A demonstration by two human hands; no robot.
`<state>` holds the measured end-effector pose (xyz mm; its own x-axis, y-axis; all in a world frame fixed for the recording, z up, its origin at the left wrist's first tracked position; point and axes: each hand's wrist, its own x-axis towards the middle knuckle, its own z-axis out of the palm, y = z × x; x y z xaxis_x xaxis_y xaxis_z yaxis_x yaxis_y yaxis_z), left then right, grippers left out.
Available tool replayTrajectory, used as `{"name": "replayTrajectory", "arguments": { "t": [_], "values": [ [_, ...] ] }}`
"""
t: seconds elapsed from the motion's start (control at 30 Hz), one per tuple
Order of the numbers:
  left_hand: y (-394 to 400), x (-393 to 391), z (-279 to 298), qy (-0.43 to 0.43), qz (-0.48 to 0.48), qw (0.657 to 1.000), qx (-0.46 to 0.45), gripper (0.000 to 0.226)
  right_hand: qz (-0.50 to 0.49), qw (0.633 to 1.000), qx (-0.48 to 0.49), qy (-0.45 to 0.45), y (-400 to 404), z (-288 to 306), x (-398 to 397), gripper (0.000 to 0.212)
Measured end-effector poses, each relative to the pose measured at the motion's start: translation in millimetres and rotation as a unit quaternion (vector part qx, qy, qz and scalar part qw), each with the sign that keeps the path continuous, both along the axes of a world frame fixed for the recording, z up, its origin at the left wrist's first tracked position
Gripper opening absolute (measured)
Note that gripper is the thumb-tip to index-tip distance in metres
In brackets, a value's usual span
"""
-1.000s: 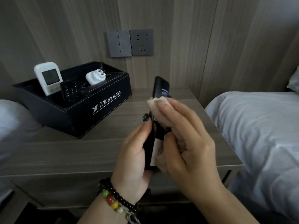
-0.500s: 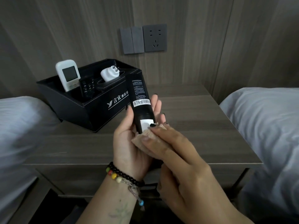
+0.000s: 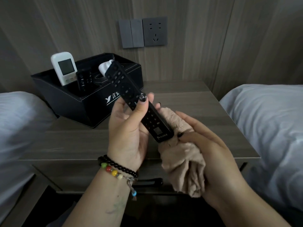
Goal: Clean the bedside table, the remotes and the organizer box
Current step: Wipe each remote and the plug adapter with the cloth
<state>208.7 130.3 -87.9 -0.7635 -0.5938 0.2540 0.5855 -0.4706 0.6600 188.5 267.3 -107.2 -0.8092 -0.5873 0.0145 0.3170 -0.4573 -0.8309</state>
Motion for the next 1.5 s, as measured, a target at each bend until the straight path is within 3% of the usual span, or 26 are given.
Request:
{"name": "replayTrajectory", "arguments": {
  "t": [0.13,0.17,0.2,0.23,0.27,0.33,0.4,0.43,0.47,0.5,0.57,0.6,0.67,0.77,1.0,1.23,1.3,1.37,1.5],
  "values": [
    [16,4,2,0.010,0.077,0.982,-0.171,0.038,0.084,0.994,-0.043,-0.060,6,4,-6,0.018],
    [17,3,1,0.016,0.105,0.971,-0.215,0.038,0.116,0.989,-0.049,-0.082,9,3,-7,0.064],
    [17,2,-2,0.021,0.134,0.957,-0.255,0.035,0.159,0.982,-0.049,-0.093,9,0,-9,0.069],
    [15,0,-5,0.026,0.158,0.945,-0.286,0.031,0.201,0.971,-0.097,-0.081,8,3,-9,0.013],
    [13,-2,-7,0.026,0.177,0.937,-0.301,0.026,0.171,0.979,-0.062,-0.088,9,9,-8,0.020],
    [10,-5,-8,0.004,0.193,0.944,-0.267,0.014,0.149,0.985,-0.061,-0.063,7,7,-6,0.025],
    [12,-7,-3,-0.040,0.160,0.978,-0.129,0.011,0.084,0.994,-0.062,-0.036,9,-3,-3,0.025],
    [14,-9,-2,-0.065,0.117,0.990,-0.039,0.021,-0.005,0.999,-0.017,0.044,9,0,3,0.028],
    [14,-10,-2,-0.087,0.058,0.993,0.047,0.035,-0.092,0.980,0.056,0.168,5,1,7,0.036],
    [13,-11,-1,-0.108,0.004,0.988,0.113,0.045,-0.173,0.922,0.132,0.320,0,-2,10,0.046],
    [12,-11,-2,-0.134,-0.068,0.975,0.163,0.048,-0.238,0.780,0.207,0.540,-7,-17,12,0.060],
    [11,-10,-2,-0.133,-0.090,0.972,0.170,0.048,-0.235,0.728,0.237,0.599,-9,-22,11,0.058],
    [10,-6,0,-0.130,-0.120,0.971,0.160,0.046,-0.238,0.681,0.261,0.641,-7,-21,10,0.051],
    [9,2,4,-0.144,-0.164,0.970,0.106,0.043,-0.241,0.672,0.262,0.650,-4,-16,6,0.047],
    [23,13,-9,-0.161,-0.241,0.957,0.008,0.047,-0.255,0.687,0.249,0.633,-2,-12,-1,0.052],
    [6,-14,-27,-0.259,-0.189,0.934,-0.159,0.035,-0.354,0.705,0.212,0.576,4,4,-18,0.046],
    [13,-17,-24,-0.272,-0.197,0.914,-0.229,0.038,-0.388,0.706,0.220,0.550,11,9,-25,0.046],
    [16,-9,-26,-0.255,-0.204,0.900,-0.288,0.056,-0.413,0.707,0.225,0.528,16,12,-29,0.047],
    [28,8,-24,-0.226,-0.231,0.929,-0.179,0.038,-0.385,0.719,0.211,0.539,7,7,-12,0.048]
  ]
}}
